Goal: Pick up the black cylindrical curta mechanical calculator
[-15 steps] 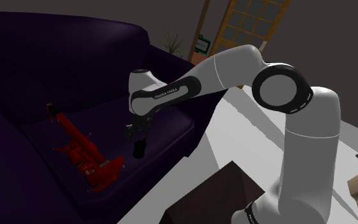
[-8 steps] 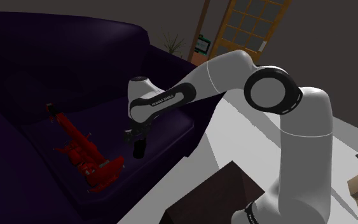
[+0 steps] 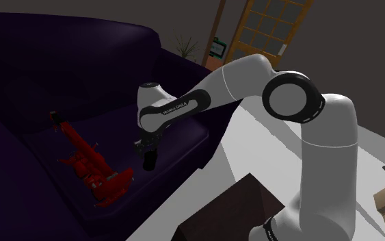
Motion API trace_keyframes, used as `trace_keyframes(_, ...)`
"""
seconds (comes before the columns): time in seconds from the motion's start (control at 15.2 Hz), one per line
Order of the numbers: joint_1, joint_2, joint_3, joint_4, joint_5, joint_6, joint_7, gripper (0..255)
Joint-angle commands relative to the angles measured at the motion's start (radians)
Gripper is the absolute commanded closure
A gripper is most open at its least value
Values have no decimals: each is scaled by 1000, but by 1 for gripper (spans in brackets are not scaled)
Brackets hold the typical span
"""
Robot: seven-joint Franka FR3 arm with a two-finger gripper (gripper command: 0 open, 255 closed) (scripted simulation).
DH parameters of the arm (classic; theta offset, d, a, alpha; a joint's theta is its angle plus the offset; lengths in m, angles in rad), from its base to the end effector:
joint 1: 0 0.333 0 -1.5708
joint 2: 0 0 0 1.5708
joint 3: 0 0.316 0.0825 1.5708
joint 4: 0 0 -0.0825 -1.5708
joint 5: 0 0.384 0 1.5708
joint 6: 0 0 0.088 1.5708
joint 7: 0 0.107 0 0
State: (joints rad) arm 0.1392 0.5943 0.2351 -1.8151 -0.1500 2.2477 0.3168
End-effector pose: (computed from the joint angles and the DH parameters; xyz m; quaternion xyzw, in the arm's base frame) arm 0.5955 0.2204 0.2073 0.9953 0.0650 -0.0702 0.0128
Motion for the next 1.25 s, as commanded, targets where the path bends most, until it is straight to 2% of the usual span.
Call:
trace_keyframes(0.0, 0, 1, -1, -1, 0, 0, 0, 255)
trace_keyframes(1.19, -16, -125, 22, 24, 36, -149, -20, 255)
